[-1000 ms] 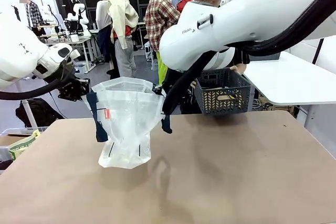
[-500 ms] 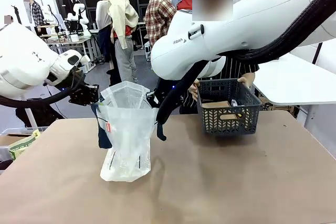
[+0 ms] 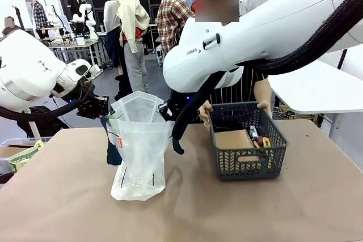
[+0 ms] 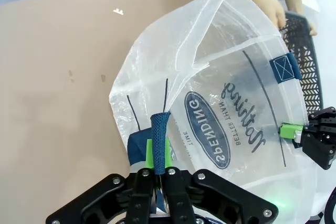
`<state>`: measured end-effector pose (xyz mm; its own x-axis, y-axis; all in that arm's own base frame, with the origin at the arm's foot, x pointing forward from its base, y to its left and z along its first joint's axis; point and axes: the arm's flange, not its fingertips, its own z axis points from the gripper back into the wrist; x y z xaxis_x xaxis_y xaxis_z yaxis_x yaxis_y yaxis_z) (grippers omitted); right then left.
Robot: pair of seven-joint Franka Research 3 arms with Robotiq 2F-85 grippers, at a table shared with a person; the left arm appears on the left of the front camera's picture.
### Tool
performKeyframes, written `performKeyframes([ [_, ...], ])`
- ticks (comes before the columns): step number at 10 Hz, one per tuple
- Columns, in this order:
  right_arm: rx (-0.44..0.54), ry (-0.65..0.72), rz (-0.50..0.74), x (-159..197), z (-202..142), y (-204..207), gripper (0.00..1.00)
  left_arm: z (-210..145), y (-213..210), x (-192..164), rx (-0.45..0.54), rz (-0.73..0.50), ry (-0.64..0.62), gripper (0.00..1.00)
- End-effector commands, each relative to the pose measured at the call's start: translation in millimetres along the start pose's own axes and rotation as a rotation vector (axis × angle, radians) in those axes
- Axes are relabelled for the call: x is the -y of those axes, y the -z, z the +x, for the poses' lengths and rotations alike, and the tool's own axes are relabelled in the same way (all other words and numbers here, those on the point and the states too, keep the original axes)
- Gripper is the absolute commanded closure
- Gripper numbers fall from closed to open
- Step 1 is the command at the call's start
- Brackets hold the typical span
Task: Transfer purchased items from the store into the shopping bag.
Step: Open the Reusable shopping bag in the center of the table, then move the Reusable shopping bag to the right side of the table.
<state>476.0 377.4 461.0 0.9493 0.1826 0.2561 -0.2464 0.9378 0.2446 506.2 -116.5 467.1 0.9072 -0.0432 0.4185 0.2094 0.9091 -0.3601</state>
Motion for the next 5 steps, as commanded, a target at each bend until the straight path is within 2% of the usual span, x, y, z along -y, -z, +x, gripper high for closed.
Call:
performKeyframes([
  [1,0.004,-0.002,0.002,-1.7,0.9,-1.9,1.0,2.1,-1.8,0.7,0.005,-0.001,0.002,1.0],
  [5,0.004,-0.002,0.002,-1.7,0.9,-1.9,1.0,2.1,-1.8,0.7,0.005,-0.001,0.002,1.0],
])
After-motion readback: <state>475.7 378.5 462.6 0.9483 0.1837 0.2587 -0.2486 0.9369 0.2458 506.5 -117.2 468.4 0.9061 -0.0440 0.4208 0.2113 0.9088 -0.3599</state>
